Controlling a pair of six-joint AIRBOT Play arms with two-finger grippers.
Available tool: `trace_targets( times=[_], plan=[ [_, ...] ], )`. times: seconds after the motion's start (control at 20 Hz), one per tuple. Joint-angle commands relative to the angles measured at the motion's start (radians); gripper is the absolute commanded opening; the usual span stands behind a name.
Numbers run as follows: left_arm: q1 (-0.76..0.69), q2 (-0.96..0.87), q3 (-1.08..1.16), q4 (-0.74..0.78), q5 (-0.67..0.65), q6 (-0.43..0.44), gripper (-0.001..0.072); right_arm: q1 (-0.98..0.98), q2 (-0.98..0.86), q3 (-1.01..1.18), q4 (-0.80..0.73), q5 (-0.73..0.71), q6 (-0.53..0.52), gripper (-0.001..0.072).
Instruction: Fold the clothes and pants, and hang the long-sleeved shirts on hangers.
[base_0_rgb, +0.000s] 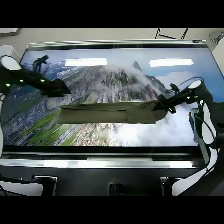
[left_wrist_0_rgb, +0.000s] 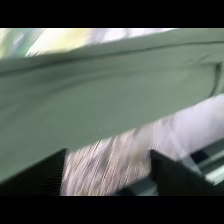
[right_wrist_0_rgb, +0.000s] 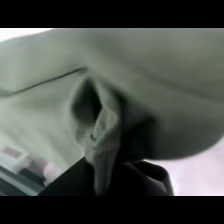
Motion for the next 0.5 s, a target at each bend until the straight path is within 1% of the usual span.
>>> trace_targets(
  times=[0.0,0.05,0.15,0.2,0.25,0.3,0.35,0.45],
  plan=[
    [-0.172,-0.007,-0.078,0.0,0.268,0.0,0.0134,0.068,0.129,0.001,0.016,0.044,0.016,0.0036],
    [-0.231,-0.02,-0.111,-0.001,0.325,-0.001,0.0125,0.089,0.186,0.001,0.016,0.038,0.043,0.0036],
    [-0.353,-0.072,-0.167,-0.003,0.383,-0.005,0.0117,0.127,0.296,0.001,0.016,0.029,0.097,0.0036],
    [-0.4,-0.103,-0.186,-0.003,0.399,-0.034,0.0114,0.148,0.349,0.001,0.016,0.032,0.128,0.0036],
    [-0.442,-0.134,-0.199,-0.004,0.423,-0.082,0.0108,0.168,0.394,0.001,0.015,0.032,0.143,0.0036],
    [-0.476,-0.162,-0.208,-0.012,0.452,-0.118,0.0083,0.19,0.438,0.001,0.015,0.036,0.156,0.0036],
    [-0.506,-0.189,-0.211,-0.038,0.476,-0.138,0.0023,0.212,0.481,0.001,0.014,0.036,0.173,0.0036],
    [-0.561,-0.247,-0.211,-0.151,0.501,-0.142,0.0023,0.246,0.555,0.001,0.013,0.032,0.209,0.0036]
  ],
)
